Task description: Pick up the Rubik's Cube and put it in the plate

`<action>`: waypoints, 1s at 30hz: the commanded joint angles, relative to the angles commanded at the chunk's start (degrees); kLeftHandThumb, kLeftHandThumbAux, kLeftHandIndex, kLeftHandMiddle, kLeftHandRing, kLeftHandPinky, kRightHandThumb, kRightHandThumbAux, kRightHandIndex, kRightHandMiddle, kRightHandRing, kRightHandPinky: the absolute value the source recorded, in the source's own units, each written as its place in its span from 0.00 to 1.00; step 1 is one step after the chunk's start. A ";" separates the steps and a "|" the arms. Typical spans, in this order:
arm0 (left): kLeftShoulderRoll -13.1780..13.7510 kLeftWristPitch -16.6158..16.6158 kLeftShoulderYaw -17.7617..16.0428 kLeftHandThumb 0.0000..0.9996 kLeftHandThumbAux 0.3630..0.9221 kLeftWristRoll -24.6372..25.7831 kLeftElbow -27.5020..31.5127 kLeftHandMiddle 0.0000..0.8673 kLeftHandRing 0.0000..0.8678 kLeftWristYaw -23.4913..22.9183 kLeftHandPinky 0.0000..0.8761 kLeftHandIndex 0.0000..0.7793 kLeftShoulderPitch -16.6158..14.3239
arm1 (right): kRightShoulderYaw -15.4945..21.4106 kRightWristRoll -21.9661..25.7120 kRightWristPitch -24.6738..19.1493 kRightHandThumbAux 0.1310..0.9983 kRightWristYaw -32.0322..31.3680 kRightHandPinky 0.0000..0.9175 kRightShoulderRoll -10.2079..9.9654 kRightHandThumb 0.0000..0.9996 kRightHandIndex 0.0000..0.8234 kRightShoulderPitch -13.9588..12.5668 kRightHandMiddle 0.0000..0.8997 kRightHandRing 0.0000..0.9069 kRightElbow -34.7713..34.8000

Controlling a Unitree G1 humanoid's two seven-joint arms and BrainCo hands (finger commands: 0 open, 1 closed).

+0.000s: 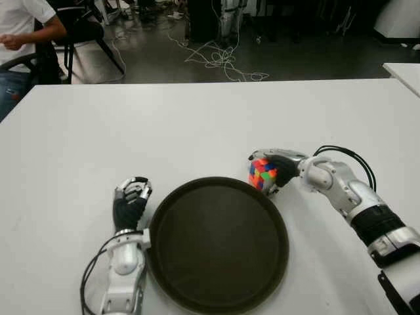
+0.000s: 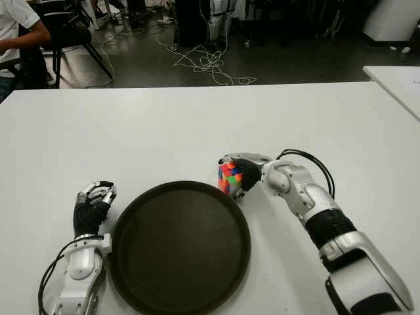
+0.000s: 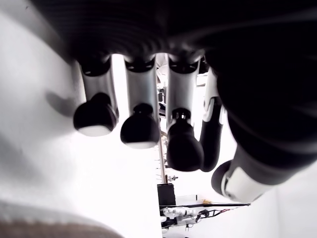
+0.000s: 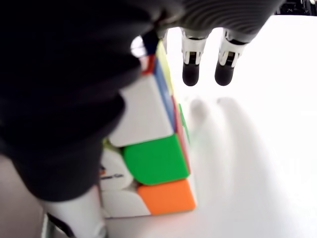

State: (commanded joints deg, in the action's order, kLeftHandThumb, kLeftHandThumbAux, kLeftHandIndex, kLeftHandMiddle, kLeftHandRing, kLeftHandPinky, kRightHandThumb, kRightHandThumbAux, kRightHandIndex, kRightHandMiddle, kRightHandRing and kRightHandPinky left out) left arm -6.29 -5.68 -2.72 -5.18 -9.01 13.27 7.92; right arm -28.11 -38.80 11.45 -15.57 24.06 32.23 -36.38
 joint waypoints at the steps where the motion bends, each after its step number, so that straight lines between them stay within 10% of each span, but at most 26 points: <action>1: 0.03 -0.08 -0.02 0.71 0.61 0.01 0.04 0.94 0.96 -0.10 0.96 0.57 0.03 | -0.11 -0.43 -0.07 0.91 0.93 0.27 0.04 0.00 0.32 -0.04 0.26 0.28 0.08; 13: 0.00 -0.61 -0.52 0.71 0.61 0.04 -0.71 0.94 0.97 0.16 0.96 0.57 -0.14 | 0.36 -3.89 -4.49 0.88 14.08 0.77 -1.99 0.11 0.67 -0.80 0.76 0.78 -0.69; 30: 0.34 -2.63 -0.54 0.71 0.61 -0.35 -2.05 0.95 0.97 0.21 0.96 0.57 -0.34 | 1.81 -2.04 -6.15 0.85 16.38 0.83 -3.00 0.19 0.72 -1.38 0.82 0.84 -0.33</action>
State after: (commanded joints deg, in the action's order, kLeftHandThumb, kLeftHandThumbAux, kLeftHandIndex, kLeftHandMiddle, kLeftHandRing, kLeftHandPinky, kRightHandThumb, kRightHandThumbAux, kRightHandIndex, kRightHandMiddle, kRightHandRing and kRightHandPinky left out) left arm -5.94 -8.31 -3.26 -5.53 -11.06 13.49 7.57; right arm -26.30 -40.84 5.30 0.81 21.06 30.85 -36.71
